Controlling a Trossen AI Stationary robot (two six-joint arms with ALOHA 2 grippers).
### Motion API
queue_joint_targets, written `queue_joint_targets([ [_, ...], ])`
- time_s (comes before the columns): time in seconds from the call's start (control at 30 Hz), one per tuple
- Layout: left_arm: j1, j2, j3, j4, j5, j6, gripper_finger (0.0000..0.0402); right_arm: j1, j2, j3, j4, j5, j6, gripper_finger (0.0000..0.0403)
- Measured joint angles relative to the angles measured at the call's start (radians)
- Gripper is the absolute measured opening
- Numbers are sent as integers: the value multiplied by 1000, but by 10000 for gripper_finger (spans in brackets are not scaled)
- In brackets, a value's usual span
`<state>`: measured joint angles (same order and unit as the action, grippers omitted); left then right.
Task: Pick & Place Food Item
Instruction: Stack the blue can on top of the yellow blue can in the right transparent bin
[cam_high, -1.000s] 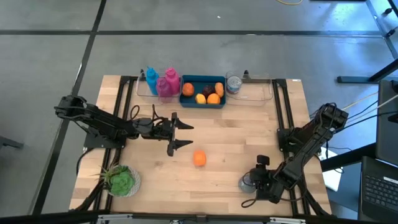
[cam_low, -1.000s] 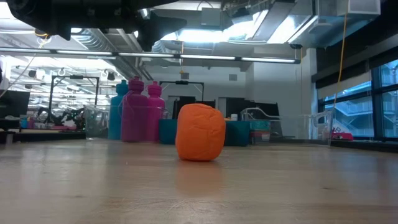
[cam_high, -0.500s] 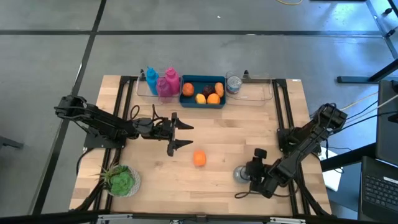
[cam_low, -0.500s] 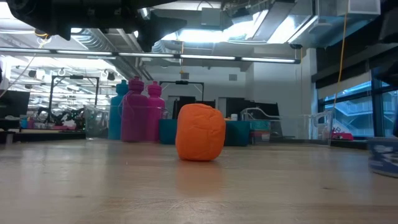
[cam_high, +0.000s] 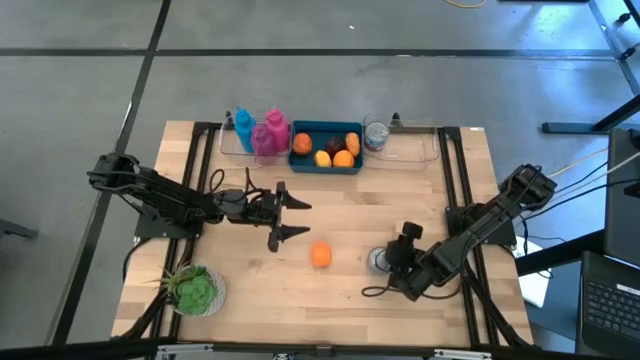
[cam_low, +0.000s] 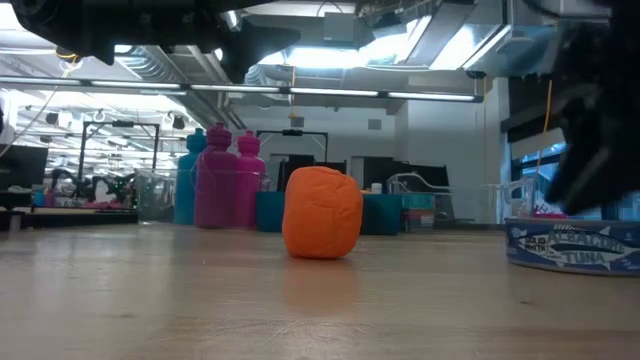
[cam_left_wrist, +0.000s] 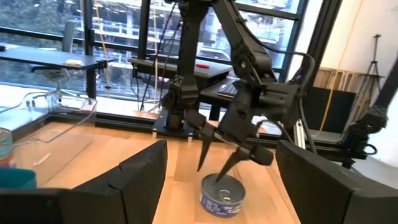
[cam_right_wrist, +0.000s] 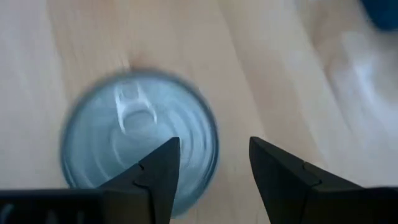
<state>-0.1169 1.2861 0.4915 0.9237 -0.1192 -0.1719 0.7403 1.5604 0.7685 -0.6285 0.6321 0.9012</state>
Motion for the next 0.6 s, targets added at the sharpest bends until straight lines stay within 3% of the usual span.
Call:
queue_joint_targets([
  [0.13,0,0,0,0,12,0,292,9,-61,1,18,63,1,192],
  [0.4,0,0,0,-6,12,19,292,13,-221,3,15,82,4,192],
  [0.6,0,0,0,-7,25,27,292,-25,-326,4,-61,-27,8,207],
])
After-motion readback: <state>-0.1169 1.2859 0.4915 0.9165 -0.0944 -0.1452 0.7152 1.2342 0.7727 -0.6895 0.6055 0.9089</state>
